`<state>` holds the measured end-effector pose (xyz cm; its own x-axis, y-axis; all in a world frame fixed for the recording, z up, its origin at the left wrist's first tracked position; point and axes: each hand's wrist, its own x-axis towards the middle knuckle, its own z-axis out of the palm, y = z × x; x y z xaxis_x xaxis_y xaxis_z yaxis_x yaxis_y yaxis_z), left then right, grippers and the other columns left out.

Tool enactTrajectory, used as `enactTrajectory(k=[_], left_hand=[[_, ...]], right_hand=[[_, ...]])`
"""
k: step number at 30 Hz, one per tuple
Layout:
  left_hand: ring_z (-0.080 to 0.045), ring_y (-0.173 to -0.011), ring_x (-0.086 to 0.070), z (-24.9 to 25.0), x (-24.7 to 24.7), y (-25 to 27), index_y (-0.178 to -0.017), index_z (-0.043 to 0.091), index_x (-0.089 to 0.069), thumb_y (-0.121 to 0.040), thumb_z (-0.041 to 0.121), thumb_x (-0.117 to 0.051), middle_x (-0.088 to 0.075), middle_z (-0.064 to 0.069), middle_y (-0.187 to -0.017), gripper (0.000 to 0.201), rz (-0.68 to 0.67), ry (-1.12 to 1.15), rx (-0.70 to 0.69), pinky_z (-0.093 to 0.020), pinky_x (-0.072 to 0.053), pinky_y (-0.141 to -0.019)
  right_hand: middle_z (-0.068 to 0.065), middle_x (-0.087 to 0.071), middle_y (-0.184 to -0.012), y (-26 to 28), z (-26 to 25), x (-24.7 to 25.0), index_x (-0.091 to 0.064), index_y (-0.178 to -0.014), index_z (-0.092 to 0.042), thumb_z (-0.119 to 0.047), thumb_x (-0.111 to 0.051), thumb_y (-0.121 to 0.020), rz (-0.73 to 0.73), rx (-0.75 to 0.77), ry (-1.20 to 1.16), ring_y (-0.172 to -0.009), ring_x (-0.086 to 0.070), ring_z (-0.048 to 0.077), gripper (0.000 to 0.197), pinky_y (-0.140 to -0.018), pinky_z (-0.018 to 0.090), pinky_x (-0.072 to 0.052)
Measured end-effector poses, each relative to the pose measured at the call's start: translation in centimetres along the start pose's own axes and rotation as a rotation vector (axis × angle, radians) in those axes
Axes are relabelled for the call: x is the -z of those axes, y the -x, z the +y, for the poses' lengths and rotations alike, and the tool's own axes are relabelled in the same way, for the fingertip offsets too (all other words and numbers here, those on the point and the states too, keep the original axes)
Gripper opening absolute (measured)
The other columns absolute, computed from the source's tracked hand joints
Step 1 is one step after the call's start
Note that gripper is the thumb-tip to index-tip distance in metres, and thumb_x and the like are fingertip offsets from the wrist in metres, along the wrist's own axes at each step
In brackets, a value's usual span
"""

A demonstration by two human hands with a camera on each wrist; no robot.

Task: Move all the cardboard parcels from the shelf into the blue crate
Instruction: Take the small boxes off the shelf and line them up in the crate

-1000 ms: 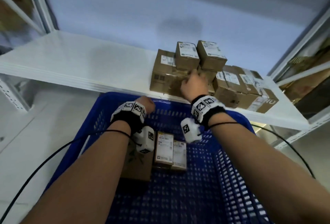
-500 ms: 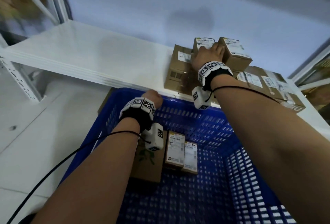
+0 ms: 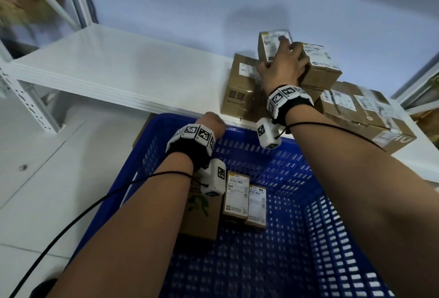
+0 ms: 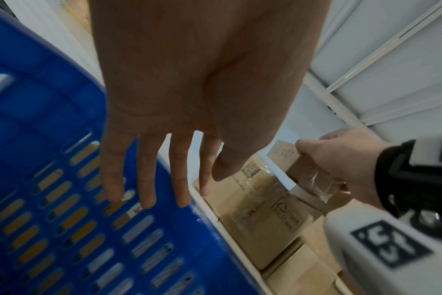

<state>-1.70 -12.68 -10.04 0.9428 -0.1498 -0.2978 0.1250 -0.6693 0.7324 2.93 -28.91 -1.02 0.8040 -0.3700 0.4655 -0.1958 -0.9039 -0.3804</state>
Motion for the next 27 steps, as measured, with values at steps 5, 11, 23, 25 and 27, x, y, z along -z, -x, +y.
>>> enactTrajectory(k=[5,11,23,25,27], left_hand=[[-0.031,-0.094,-0.070,3.1,1.1,0.8,-0.111,0.009,-0.067,-0.097,0.026,-0.050,-0.073,-0.014,-0.109,0.028,0.024,0.389,-0.058,-0.042,-0.060,-0.086],[-0.029,-0.087,-0.075,5.3,1.7,2.2,-0.109,0.006,-0.071,-0.072,0.077,-0.056,-0.077,-0.014,-0.100,0.082,-0.036,0.670,-0.097,-0.047,-0.061,-0.083],[-0.028,-0.101,-0.073,2.1,-2.8,4.7,-0.122,0.007,-0.064,-0.073,0.031,-0.084,-0.075,-0.011,-0.112,0.058,-0.496,0.257,-0.086,-0.047,-0.057,-0.093],[-0.027,-0.099,-0.073,1.7,-4.2,4.9,-0.119,0.005,-0.064,-0.078,0.023,-0.081,-0.075,-0.012,-0.110,0.049,-0.553,0.238,-0.037,-0.044,-0.059,-0.090],[-0.024,-0.090,-0.073,0.9,-5.6,4.9,-0.117,0.003,-0.064,-0.085,0.021,-0.074,-0.075,-0.012,-0.103,0.038,-0.564,0.183,-0.017,-0.038,-0.061,-0.084]], right_hand=[[0.018,-0.027,-0.149,4.6,-0.3,2.6,-0.035,-0.147,-0.020,-0.041,-0.066,-0.079,0.055,0.026,-0.210,-0.133,-0.026,0.040,0.077,-0.109,0.051,-0.031],[0.014,-0.030,-0.141,10.9,1.8,4.2,-0.043,-0.140,-0.019,-0.038,-0.077,-0.071,-0.058,0.065,-0.393,-0.132,-0.029,0.031,0.080,-0.107,0.032,-0.031],[0.008,-0.071,-0.121,13.6,12.2,6.3,-0.053,-0.134,-0.013,-0.017,-0.077,-0.081,-0.998,-0.412,-0.876,-0.102,-0.071,0.021,0.058,-0.087,0.039,-0.060],[0.007,-0.072,-0.116,14.3,13.6,5.7,-0.056,-0.129,-0.011,-0.006,-0.065,-0.090,-1.057,-0.444,-0.827,-0.088,-0.074,0.012,0.040,-0.067,0.024,-0.061],[0.002,-0.073,-0.107,14.8,15.8,4.3,-0.060,-0.124,-0.012,-0.007,-0.065,-0.091,-1.092,-0.455,-0.726,-0.081,-0.074,0.006,0.033,-0.063,0.020,-0.058]])
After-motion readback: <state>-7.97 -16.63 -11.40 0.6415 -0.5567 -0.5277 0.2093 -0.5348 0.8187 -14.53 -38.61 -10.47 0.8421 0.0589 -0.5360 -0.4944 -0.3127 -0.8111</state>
